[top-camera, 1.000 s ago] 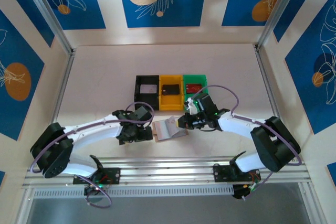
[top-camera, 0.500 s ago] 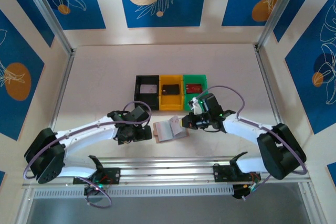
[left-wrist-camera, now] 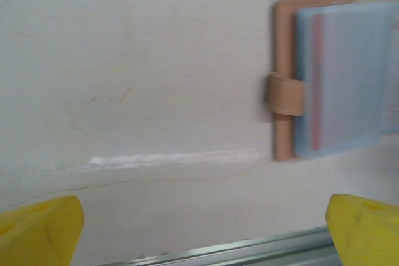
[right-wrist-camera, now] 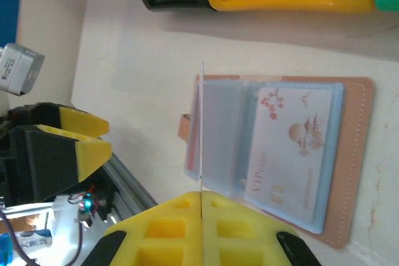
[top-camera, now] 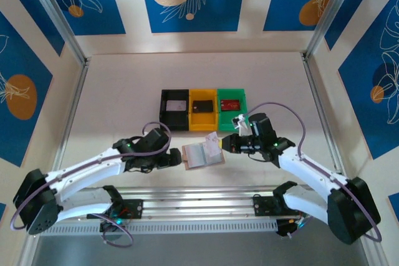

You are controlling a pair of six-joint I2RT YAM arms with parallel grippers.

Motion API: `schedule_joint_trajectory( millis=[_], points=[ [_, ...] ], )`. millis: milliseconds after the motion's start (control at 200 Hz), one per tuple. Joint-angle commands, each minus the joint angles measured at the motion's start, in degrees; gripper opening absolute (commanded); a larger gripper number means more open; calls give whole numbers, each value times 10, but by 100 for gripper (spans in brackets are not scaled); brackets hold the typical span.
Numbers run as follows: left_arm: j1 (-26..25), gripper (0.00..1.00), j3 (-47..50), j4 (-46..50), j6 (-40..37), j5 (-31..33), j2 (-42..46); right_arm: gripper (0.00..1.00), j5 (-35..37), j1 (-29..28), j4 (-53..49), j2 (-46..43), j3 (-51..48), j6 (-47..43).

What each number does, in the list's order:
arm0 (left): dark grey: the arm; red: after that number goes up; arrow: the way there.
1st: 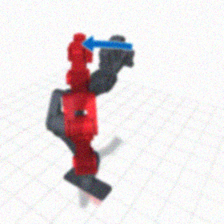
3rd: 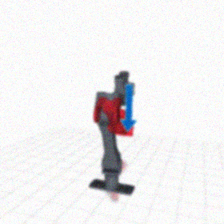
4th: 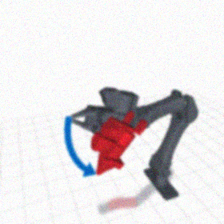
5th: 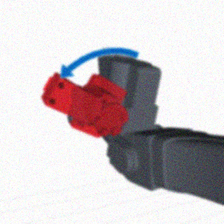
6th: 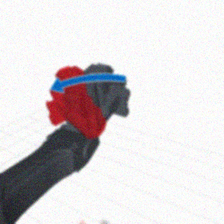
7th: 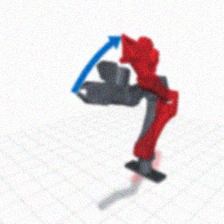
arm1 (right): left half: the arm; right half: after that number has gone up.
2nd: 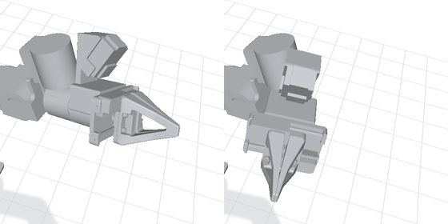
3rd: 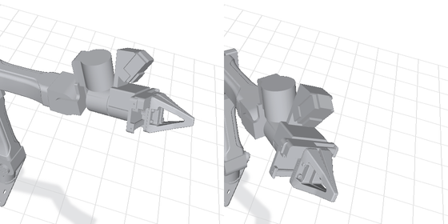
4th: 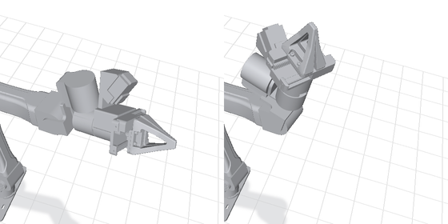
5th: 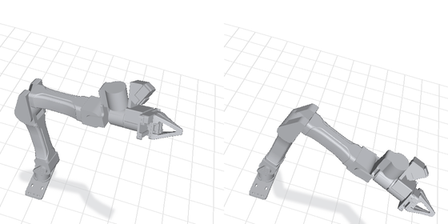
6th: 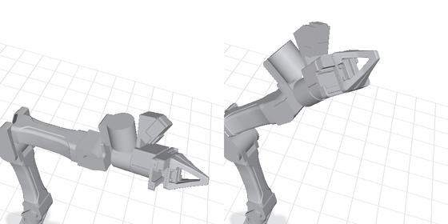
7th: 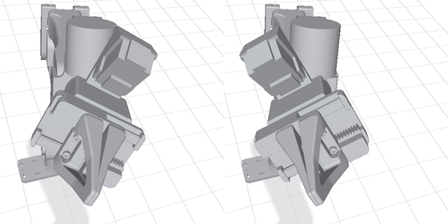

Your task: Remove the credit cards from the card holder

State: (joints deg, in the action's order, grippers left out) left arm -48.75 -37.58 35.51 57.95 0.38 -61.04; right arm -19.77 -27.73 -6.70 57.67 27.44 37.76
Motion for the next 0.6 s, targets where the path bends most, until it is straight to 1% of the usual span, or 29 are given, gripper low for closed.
schedule_joint_trajectory(
  millis=[0,120,250,350,595],
  points=[
    [3,100,24,-79,-13,-36,47,0,-13,2,-5,-38,-22,36],
    [2,99,61,-160,-2,-65,82,0,-33,1,37,-71,-52,79],
    [-5,100,95,-243,16,-90,93,0,-49,-6,87,-90,-77,125],
    [-21,100,109,-292,26,-89,92,0,-52,-22,132,-102,-92,160],
    [-51,97,127,-400,51,-79,75,0,-20,-72,180,-118,-96,208]
  ],
)
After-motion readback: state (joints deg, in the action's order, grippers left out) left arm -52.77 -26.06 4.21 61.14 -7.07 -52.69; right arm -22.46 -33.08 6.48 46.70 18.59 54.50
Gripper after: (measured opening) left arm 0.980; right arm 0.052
